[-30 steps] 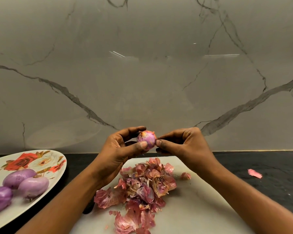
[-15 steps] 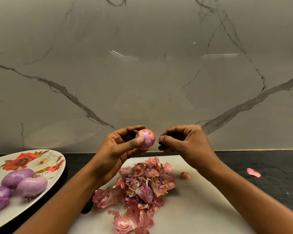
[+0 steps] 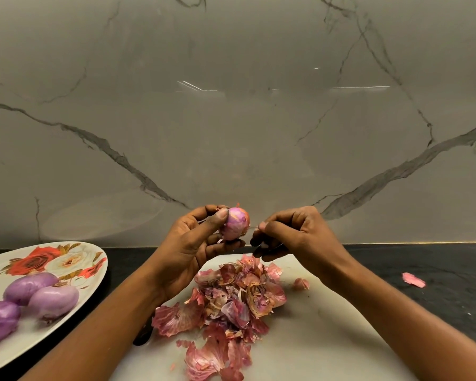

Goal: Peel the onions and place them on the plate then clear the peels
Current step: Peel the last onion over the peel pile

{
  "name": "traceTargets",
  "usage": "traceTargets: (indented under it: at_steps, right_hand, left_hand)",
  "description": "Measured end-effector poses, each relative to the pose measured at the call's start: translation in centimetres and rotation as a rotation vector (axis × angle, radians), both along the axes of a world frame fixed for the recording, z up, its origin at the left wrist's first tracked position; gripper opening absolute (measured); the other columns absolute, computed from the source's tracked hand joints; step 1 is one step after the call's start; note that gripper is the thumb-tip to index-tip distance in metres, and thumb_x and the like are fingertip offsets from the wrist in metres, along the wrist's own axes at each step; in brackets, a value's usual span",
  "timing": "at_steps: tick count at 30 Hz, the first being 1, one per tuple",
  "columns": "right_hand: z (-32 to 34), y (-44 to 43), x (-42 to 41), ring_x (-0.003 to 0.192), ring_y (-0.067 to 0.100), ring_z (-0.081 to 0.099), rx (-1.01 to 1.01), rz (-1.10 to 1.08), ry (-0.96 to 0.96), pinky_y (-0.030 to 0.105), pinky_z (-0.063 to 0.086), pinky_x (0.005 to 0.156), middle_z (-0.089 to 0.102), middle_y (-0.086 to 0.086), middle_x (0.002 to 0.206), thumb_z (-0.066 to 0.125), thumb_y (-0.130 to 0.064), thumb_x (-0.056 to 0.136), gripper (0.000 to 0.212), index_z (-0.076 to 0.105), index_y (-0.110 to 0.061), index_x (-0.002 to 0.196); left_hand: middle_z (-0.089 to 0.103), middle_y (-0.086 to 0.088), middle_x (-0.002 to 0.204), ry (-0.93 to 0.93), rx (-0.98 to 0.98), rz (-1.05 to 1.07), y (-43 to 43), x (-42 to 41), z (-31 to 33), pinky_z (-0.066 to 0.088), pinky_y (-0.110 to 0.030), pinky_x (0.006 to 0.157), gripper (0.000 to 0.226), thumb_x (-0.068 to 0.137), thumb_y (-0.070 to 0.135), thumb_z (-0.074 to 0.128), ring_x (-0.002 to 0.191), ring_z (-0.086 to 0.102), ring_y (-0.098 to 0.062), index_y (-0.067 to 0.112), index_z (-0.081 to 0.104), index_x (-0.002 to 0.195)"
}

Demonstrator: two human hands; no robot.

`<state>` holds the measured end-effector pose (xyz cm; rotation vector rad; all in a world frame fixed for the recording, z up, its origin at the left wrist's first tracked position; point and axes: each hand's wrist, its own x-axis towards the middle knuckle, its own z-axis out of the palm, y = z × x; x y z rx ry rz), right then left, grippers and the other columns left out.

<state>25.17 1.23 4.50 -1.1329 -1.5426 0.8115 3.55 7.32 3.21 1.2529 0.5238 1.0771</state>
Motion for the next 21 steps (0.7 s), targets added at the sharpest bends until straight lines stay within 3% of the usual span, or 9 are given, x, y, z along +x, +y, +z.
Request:
traceTargets:
  at_steps: [5,8,15,21]
  right_hand:
    - [0.15,-0.2,-0.15,0.082,0.034,0.08,-0.058,0.033,0.076,0.034,0.066,0.071,0.081,0.015,0.093,0.074,-0.013,0.096,0.015,0.078,-0.002,0.105]
    - [0.17,-0.2,-0.24,0.084,0.033,0.08,-0.092,0.067,0.065,0.033,0.066,0.072,0.081,0.015,0.095,0.081,-0.017,0.09,0.027,0.076,-0.004,0.114]
    - [-0.37,-0.11,-0.87,0.085,0.03,0.081,-0.086,0.049,0.025,0.043,0.067,0.081,0.082,0.012,0.092,0.084,-0.013,0.086,0.044,0.067,-0.015,0.126]
    - [-0.46,-0.11,-0.82,0.086,0.024,0.081,-0.046,0.012,-0.028,0.039,0.066,0.084,0.082,0.008,0.093,0.083,-0.009,0.088,0.047,0.07,-0.012,0.133]
  left_hand:
    - [0.07,-0.019,0.133,-0.003,0.014,-0.054,0.02,-0.14,0.02,0.063,-0.041,0.094,0.052,0.092,0.019,0.068,0.118,0.071,-0.04,0.021,0.061,0.143]
    - [0.07,-0.018,0.134,0.019,0.026,-0.074,-0.04,-0.07,0.01,0.061,-0.042,0.098,0.052,0.091,0.017,0.068,0.121,0.07,-0.037,0.018,0.064,0.142]
    - [0.067,-0.016,0.133,0.101,0.08,-0.041,-0.56,0.11,-0.19,0.063,-0.032,0.086,0.049,0.084,0.012,0.075,0.113,0.074,-0.032,0.012,0.066,0.133]
    - [0.077,-0.012,0.122,0.191,0.147,0.009,-0.48,-0.1,-0.1,0.062,-0.035,0.094,0.054,0.078,0.019,0.079,0.111,0.075,-0.03,0.018,0.069,0.131]
